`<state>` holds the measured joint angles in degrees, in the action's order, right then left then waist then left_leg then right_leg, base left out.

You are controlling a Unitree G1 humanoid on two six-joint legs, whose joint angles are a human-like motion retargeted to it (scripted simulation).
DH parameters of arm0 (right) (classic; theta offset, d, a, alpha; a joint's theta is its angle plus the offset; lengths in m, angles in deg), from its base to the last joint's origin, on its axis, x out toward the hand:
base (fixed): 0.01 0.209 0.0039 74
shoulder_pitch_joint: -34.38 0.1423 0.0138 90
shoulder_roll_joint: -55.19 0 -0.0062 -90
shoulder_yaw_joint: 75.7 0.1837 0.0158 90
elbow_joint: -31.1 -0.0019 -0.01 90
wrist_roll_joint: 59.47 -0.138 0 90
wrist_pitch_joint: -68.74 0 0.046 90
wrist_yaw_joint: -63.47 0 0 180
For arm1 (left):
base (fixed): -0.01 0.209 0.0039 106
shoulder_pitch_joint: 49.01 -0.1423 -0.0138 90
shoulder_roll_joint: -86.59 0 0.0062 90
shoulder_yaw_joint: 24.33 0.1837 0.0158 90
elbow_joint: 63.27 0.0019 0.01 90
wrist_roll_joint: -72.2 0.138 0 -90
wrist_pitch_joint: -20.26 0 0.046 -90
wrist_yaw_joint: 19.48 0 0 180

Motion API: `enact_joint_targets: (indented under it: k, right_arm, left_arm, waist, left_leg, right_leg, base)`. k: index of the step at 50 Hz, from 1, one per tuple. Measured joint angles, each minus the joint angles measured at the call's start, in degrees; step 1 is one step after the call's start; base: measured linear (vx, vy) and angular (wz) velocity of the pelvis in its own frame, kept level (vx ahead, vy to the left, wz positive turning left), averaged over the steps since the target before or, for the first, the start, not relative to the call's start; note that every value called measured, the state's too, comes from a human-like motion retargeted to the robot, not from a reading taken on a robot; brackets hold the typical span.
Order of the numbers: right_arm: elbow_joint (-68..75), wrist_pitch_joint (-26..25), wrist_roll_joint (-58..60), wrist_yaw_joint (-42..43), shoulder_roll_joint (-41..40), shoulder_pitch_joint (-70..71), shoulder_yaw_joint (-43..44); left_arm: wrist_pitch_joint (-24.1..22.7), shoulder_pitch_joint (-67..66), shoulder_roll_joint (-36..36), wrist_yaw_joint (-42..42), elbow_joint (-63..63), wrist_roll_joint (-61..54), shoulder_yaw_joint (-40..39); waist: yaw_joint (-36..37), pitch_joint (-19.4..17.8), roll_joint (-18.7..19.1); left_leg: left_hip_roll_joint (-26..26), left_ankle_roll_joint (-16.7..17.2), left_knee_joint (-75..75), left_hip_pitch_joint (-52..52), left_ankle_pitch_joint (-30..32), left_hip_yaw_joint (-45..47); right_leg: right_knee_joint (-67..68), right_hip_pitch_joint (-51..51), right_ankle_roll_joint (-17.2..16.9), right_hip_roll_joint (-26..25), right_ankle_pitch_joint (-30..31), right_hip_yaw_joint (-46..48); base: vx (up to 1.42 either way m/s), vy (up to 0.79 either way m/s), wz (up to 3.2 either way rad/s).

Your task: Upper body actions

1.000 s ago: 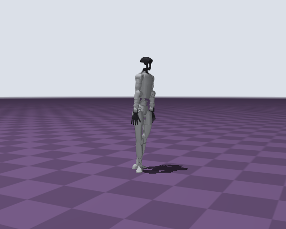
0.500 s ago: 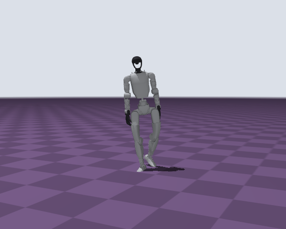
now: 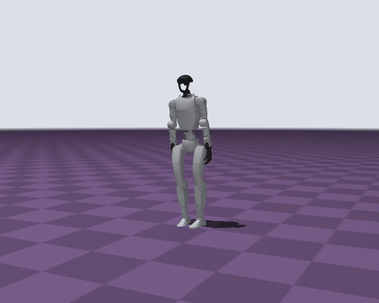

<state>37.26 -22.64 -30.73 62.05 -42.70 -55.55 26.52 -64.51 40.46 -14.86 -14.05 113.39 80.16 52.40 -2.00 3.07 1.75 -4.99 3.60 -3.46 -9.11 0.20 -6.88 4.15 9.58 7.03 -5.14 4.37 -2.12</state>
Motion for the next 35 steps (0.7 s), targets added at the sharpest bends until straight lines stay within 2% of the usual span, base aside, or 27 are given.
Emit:
enact_joint_targets:
  k: [5, 13, 19, 25, 31, 35]
  right_arm:
    - [-0.49, 2.03, -3.77, -1.58, -1.48, -2.01, 1.34]
    - [-2.4, 1.62, 4.21, -0.5, -1.8, -1.65, -1.42]
    - [-5.74, 2.62, 6.33, 0.1, -3.11, 0.49, -2.88]
    - [-7.93, 3.99, 5.29, -0.13, -4.23, 1.63, -4.64]
    - [-9.56, 4.59, 5.96, -0.7, -4.73, 2.4, -6.73]
    - [-8.95, 4.85, 5.21, -0.43, -4.39, 2.14, -6.05]
  left_arm:
    - [0.17, -1.3, 0.11, -0.71, 1.89, 1.38, 0.62]
    - [0.27, -1.18, -0.37, -1.28, 5.12, 0.63, 0.53]
    - [0.21, -0.2, -0.21, -1.42, 6.11, -2.65, -1.08]
    - [1.03, 0.25, 1.1, -0.7, 5.77, -1.49, -1.04]
    - [0.57, -0.93, 2.91, -0.88, 5.31, 0.25, -1.28]
    - [1.34, -1.01, 3.95, -1.3, 7.02, 0.82, -2.34]
  waist:
    - [0.93, 0.97, -1.26]
    - [0.15, 1.71, -1.66]
    - [-1.31, 0.86, -1.75]
    - [0.18, 0.73, -1.42]
    - [0.57, 1.53, -0.94]
    - [0.82, 3.57, -0.73]
  left_leg:
    - [-0.99, -2.31, 2.54, 2.97, 0.73, 4.1]
    - [-1.4, -3.79, 4.36, 4.4, 1.64, 9.46]
    - [-0.22, -4.45, 6.05, 4.98, 2.15, 15.9]
    - [2.48, -5.17, 6.74, 5.45, 0.85, 24.29]
    - [5.87, -4.06, 7.35, 7.09, -1.7, 37.82]
    - [7.28, -2.41, 7.45, 8.07, -3.46, 47.6]
  right_leg:
    - [1.71, -0.32, -0.37, -0.34, -0.9, -2.7]
    - [3.82, 0.85, -1.82, -0.13, -1.15, -5.2]
    - [6.19, 3.33, -0.15, -1.69, -2.48, -7.51]
    - [4.79, 4.85, 2.16, 2.4, -10.08, 6.93]
    - [4.62, 4.3, 1.09, 8.23, -17.62, 29.09]
    - [5.09, 2.83, -0.58, 11.49, -19.16, 44.61]
  base:
    - [0.28, 0.05, -0.66]
    - [0.15, 0.06, -0.49]
    - [-0.04, 0.03, -0.91]
    - [-0.18, 0.06, -1.8]
    - [-0.31, 0.07, -2.24]
    - [-0.38, 0.11, -2.16]
